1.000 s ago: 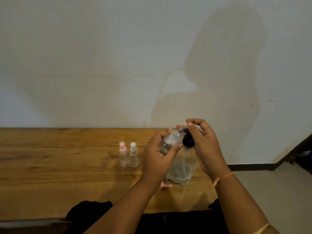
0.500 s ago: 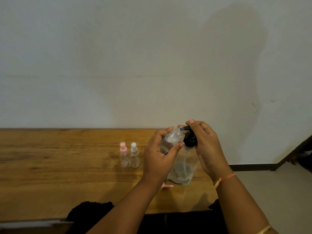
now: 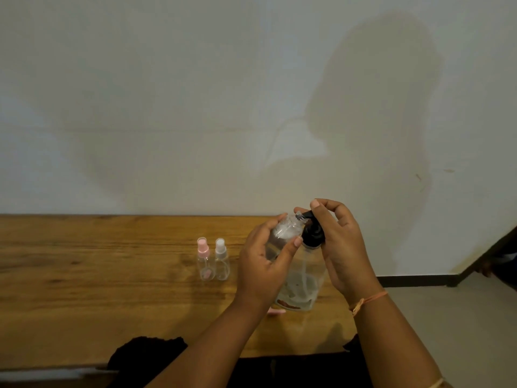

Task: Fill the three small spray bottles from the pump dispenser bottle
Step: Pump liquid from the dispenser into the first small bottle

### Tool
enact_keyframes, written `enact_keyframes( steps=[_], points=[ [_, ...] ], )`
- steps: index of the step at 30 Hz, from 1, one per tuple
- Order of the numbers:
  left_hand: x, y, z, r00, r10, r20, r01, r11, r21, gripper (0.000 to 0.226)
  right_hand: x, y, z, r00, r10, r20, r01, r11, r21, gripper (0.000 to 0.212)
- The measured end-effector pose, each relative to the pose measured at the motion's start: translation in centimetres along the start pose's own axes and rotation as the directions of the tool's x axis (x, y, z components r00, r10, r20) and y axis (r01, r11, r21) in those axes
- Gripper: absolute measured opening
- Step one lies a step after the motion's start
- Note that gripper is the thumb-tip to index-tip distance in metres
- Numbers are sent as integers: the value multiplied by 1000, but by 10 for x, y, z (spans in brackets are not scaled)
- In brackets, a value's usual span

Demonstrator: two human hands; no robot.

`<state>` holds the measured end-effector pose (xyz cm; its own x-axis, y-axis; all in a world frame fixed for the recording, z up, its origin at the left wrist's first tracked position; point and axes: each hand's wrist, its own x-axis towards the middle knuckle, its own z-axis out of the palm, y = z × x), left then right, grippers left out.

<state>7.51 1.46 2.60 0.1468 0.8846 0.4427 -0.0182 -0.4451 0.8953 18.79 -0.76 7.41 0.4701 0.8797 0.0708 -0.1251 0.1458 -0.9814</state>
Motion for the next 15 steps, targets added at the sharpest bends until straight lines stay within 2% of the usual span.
enact_keyframes(
  steps=[3,9,12,15],
  points=[
    [2,-1,0,1000,-9,-7,9,1000,-29,33,1,0,0,1000,-1,0,1,1000,-10,28],
    [4,1,-2,1000,1,9,-1,998,-68,33,3,2,-1,999,-18,26,20,996,-82,14],
    [4,2,-3,1000,-11,8,12,998,-63,31,1,2,0,998,-33,47,38,991,-128,14],
    [4,4,-3,1000,-20,5,21,998,-62,31,0,0,-1,999,-23,45,27,996,-89,18]
  ],
)
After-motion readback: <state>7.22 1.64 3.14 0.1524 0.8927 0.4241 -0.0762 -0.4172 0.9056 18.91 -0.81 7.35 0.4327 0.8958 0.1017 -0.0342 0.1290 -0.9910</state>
